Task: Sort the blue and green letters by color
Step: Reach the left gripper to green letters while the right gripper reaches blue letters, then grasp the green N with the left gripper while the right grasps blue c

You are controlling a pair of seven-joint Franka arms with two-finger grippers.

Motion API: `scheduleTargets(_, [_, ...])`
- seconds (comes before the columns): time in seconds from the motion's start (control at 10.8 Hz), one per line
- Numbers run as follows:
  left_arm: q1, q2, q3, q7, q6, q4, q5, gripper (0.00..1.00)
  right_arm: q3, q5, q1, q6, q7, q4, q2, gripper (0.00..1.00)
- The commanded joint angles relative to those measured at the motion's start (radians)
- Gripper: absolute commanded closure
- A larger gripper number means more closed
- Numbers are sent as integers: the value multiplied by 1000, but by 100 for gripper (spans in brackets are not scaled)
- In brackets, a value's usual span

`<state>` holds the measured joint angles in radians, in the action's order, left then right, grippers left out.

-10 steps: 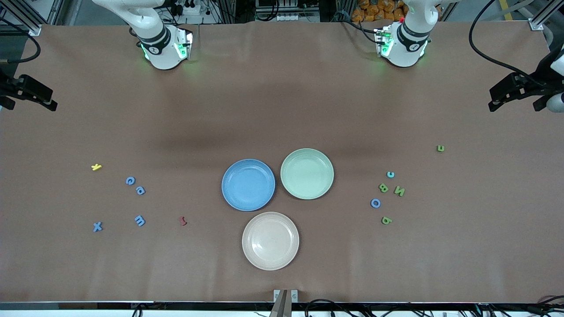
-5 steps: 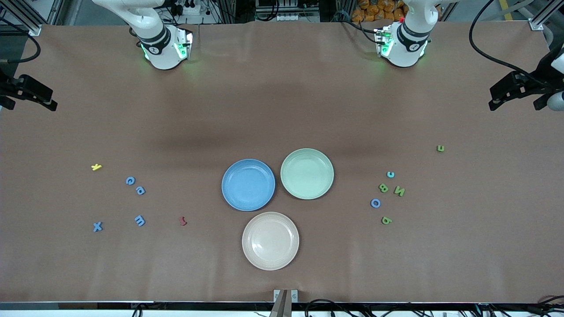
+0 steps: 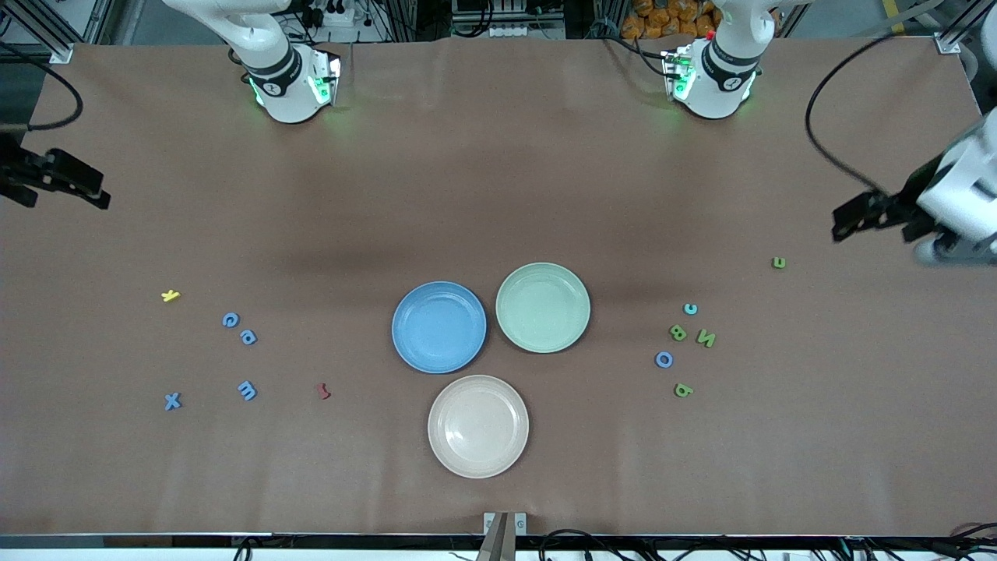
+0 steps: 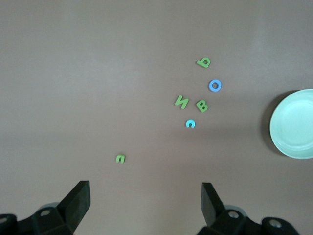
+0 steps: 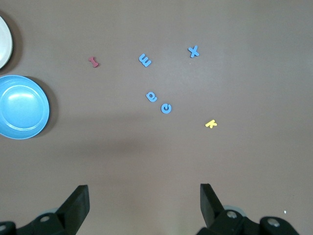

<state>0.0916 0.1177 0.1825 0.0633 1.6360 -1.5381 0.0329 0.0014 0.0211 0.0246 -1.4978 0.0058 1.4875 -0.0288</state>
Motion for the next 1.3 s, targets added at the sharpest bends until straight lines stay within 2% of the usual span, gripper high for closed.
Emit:
scheduleTargets(0.0, [-24,36,12,-26,261,-204,-10,0,-3,10,4,-93,-38,63,-74,0])
scheduleTargets(0.28, [-41,158,14,-118,515,-324,-4,0,-1,7,41,-290,-131,222,-89,0])
scheduleTargets(0.46, [-50,241,12,-119,677,-373,74,1,-1,7,47,-329,-139,246,-149,0])
scheduleTargets(0.65, [-50,337,14,-119,764,-373,165,3,-3,5,76,-399,-226,254,-222,0])
scheduleTargets(0.84, [-55,408,14,-119,817,-372,191,6,-1,3,101,-470,-280,282,-267,0])
scheduleTargets(1.02, [-56,447,14,-119,846,-372,206,7,-1,2,101,-626,-283,397,-266,0])
scheduleTargets(1.21, [-58,476,14,-119,857,-366,219,14,-1,2,103,-793,-282,517,-267,0])
